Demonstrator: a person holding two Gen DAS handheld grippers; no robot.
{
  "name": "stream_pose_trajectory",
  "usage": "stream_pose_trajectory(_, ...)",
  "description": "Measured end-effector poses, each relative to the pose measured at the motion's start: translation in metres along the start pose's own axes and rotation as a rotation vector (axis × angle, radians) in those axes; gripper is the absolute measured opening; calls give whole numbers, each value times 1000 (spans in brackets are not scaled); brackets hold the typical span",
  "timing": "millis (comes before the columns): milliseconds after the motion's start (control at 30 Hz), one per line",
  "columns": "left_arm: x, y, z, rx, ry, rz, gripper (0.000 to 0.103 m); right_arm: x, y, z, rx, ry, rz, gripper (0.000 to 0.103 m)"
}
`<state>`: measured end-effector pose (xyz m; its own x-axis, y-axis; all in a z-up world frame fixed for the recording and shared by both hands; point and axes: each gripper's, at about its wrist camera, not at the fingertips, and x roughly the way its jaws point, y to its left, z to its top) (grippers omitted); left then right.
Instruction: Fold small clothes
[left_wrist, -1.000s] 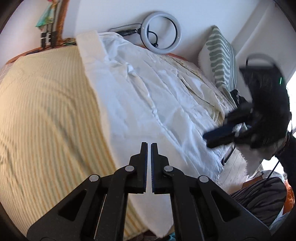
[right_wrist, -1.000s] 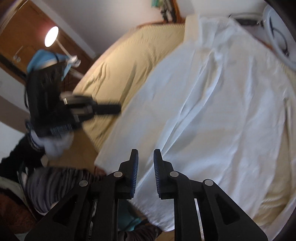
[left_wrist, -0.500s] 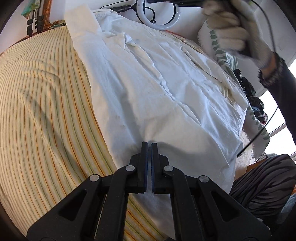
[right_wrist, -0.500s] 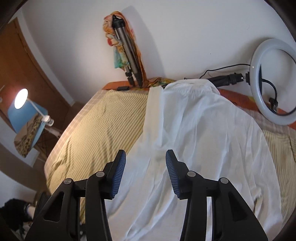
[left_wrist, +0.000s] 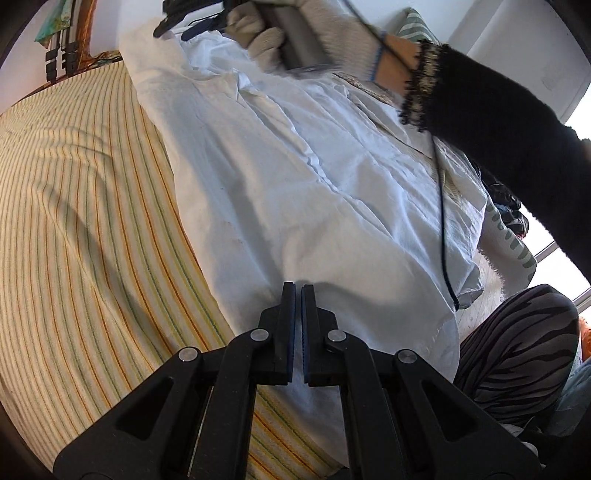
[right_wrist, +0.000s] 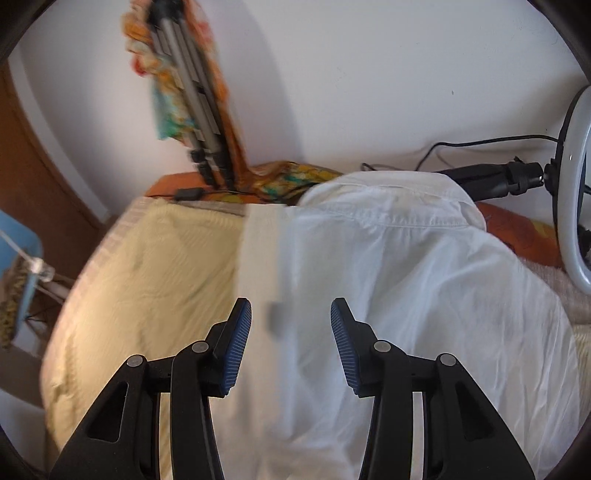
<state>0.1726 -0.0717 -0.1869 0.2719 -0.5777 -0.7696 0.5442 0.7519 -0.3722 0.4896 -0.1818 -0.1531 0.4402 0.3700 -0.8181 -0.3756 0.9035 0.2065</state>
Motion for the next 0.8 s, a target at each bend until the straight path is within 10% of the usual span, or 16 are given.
stream_pose_trajectory(267,-5,1,-4,-5,-9,-10,0,39,-5,5,-66,95,-231,43)
stream_pose_trajectory(333,-11,2,-6,-16,-20,-3,1,25,-3,6,-53,67,-233,43)
stream_pose_trajectory(467,-31,10,-12,-82,-85,-3,40,-4,17,8,-73,51,-110,44)
stream_pose_trajectory(567,-33,21,-15,-143,-77,-24,40,-3,49,9,-148,111,-38,52)
stream_pose_trajectory(800,-28,34,-18,-205,-63,-90,40,50,86,3,-272,233,-232,52)
